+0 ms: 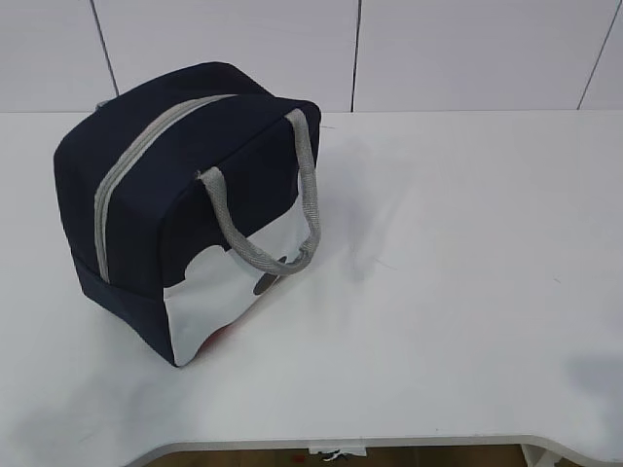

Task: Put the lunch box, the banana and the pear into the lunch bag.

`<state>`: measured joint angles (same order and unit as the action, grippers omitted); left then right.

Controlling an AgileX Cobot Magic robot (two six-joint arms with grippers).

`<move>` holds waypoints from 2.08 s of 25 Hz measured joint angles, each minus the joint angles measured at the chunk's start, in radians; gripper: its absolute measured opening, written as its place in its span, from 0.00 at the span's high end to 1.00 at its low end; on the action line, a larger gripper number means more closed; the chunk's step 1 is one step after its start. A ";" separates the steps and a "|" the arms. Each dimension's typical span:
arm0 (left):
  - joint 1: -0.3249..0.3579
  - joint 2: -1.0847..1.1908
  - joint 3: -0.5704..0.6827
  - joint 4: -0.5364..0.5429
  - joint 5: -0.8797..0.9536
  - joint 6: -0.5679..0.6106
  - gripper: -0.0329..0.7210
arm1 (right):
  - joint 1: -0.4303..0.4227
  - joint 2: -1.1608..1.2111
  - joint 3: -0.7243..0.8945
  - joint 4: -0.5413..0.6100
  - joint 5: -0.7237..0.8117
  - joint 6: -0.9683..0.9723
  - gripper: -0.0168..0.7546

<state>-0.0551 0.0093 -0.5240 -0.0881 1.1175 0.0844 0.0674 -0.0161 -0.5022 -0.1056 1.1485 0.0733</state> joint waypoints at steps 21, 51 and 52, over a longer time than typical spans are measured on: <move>0.006 0.000 0.000 0.000 0.000 0.000 0.48 | 0.000 0.000 0.000 0.000 -0.002 0.000 0.51; 0.154 0.000 0.000 0.011 0.000 0.000 0.48 | -0.004 0.000 0.000 0.000 -0.002 0.000 0.51; 0.154 0.000 0.000 0.011 0.000 0.000 0.48 | -0.004 0.000 0.000 0.000 -0.004 0.000 0.51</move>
<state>0.0985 0.0093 -0.5240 -0.0769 1.1175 0.0844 0.0635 -0.0161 -0.5022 -0.1056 1.1444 0.0733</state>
